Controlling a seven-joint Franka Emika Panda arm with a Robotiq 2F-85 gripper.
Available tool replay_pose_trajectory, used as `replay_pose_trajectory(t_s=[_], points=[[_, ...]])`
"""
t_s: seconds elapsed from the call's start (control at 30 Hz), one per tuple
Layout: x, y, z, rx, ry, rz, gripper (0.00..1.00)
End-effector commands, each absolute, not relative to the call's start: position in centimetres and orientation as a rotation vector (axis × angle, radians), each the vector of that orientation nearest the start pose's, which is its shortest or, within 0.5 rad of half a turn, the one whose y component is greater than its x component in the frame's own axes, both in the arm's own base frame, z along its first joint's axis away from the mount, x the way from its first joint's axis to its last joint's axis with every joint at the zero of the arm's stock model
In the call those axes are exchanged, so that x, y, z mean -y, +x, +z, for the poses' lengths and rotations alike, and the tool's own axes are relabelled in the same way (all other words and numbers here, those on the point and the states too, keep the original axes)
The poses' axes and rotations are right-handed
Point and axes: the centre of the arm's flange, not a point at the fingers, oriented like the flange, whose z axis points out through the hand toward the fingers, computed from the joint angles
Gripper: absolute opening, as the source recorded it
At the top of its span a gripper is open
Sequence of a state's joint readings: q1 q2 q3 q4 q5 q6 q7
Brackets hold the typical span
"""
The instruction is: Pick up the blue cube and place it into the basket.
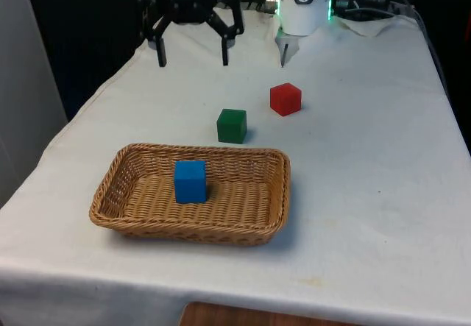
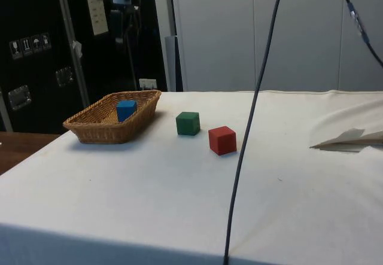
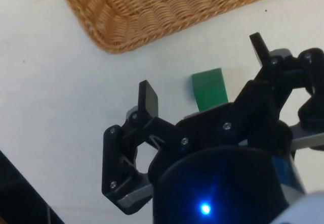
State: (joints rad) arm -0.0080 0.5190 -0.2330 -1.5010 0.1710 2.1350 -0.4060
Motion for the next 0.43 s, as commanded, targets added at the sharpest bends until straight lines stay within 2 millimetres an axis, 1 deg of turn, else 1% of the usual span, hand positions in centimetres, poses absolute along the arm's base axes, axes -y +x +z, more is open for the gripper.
replay_pose_trajectory(t_s=[0.0, 0.07, 0.1, 0.17, 0.23, 0.33, 0.4], points=[[13.1, 69.6, 39.0, 0.191, -3.142, -0.211, 1.00], [12.5, 69.6, 39.5, 0.203, -3.145, -0.212, 1.00], [12.9, 69.7, 39.2, 0.200, -3.138, -0.220, 1.00], [11.7, 69.6, 40.3, 0.224, -3.147, -0.219, 1.00], [11.2, 69.7, 40.7, 0.234, -3.147, -0.225, 1.00], [10.7, 69.6, 40.9, 0.246, -3.147, -0.231, 1.00], [10.6, 69.7, 40.7, 0.250, -3.140, -0.225, 1.00]])
